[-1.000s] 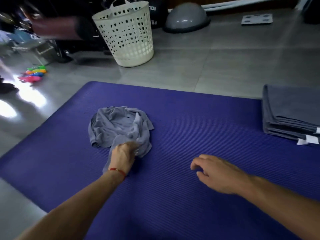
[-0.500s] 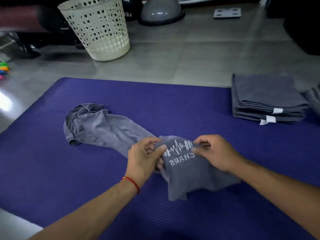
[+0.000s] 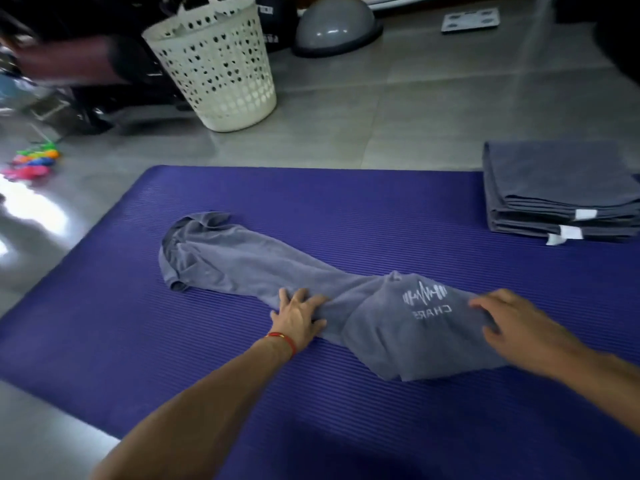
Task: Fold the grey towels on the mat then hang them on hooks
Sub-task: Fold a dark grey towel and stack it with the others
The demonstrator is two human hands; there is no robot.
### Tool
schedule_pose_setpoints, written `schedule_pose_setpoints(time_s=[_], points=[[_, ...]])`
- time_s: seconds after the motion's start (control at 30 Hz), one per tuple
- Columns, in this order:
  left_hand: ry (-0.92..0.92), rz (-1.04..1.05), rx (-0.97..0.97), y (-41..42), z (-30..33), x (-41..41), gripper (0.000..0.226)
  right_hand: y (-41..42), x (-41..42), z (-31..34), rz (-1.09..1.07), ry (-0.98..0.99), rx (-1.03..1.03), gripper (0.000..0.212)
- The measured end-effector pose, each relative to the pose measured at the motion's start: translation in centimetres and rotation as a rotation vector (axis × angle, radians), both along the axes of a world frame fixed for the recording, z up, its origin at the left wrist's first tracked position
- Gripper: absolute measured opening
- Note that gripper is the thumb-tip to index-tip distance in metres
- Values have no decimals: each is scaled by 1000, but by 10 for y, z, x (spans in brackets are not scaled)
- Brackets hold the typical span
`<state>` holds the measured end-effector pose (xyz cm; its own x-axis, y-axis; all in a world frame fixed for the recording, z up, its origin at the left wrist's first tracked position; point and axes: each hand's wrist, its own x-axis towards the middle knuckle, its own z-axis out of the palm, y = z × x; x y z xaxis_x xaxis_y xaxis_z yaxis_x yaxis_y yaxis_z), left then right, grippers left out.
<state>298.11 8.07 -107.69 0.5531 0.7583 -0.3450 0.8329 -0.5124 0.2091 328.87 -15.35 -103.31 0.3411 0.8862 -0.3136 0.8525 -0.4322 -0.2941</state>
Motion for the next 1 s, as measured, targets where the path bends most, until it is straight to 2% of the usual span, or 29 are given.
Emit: schedule_pose_setpoints(time_s=[0.03,0.1,0.2,0.27,0.3,0.33,0.37,0.4,0.43,0.5,0.53,0.6,0.63,0.67,0.73,0.8,0.83,0.93,1.0], points=[[-70,-35,35,-2,4,0,48,-2,-7,1,33,-1,32,47],[-324,-61,39,-19,22,7,40,1,-23,9,112,-12,100,53],[-705,-190,-122,-74,65,31,28,15,-47,27,305,91,181,76],[-806,-322,-219,-111,85,45,26,26,-57,31,341,270,191,93],[-831,-308,-279,-122,90,48,30,30,-59,33,307,360,166,93],[-843,-231,-317,-124,90,46,36,33,-58,31,290,399,125,82],[-845,-118,-315,-120,86,40,37,33,-56,29,309,382,92,63],[-825,10,-220,-109,77,30,36,31,-54,26,345,344,87,47],[-759,133,-64,-93,64,17,35,24,-49,18,382,305,92,39],[-462,372,250,-52,36,-16,44,8,-42,3,498,208,22,38],[-308,557,270,-33,24,-32,57,1,-40,-1,561,177,-9,41],[-140,859,122,-3,9,-61,84,-6,-40,-2,640,226,-67,34],[-131,924,31,6,5,-72,87,-7,-42,2,655,266,-82,32],[-154,931,-21,11,4,-77,77,-7,-43,7,645,275,-85,34],[-285,774,19,11,9,-71,34,-4,-46,8,583,202,1,44],[-416,490,132,-7,18,-50,13,3,-47,13,493,99,96,47],[-473,332,177,-23,24,-37,15,7,-49,16,442,91,132,43],[-595,-117,251,-77,38,-3,43,25,-52,23,310,140,244,36],[-538,-376,234,-108,42,6,50,37,-52,24,178,235,266,41]])
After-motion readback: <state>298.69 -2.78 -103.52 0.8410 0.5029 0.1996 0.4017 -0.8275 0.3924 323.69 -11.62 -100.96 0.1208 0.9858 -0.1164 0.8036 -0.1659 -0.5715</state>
